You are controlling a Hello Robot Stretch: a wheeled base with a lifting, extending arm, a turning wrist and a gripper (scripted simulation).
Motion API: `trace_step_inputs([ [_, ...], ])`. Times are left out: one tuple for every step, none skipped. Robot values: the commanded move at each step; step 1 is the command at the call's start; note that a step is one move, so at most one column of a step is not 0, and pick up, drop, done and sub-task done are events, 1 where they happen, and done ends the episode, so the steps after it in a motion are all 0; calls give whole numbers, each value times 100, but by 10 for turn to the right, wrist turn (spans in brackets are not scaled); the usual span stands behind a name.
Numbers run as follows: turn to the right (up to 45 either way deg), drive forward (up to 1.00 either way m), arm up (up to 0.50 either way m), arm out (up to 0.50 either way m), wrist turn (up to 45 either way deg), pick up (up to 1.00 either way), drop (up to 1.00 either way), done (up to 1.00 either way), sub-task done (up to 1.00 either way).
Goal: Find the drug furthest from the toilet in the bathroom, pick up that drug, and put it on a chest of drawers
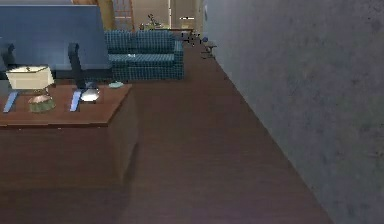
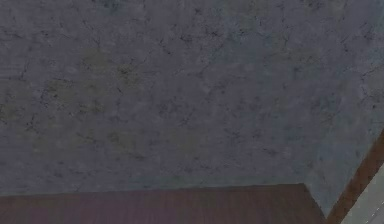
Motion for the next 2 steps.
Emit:
trace_step_inputs([
  [30,0,0,0,0,0,0,0,0],
  [0,100,0,0,0,0,0,0,0],
])
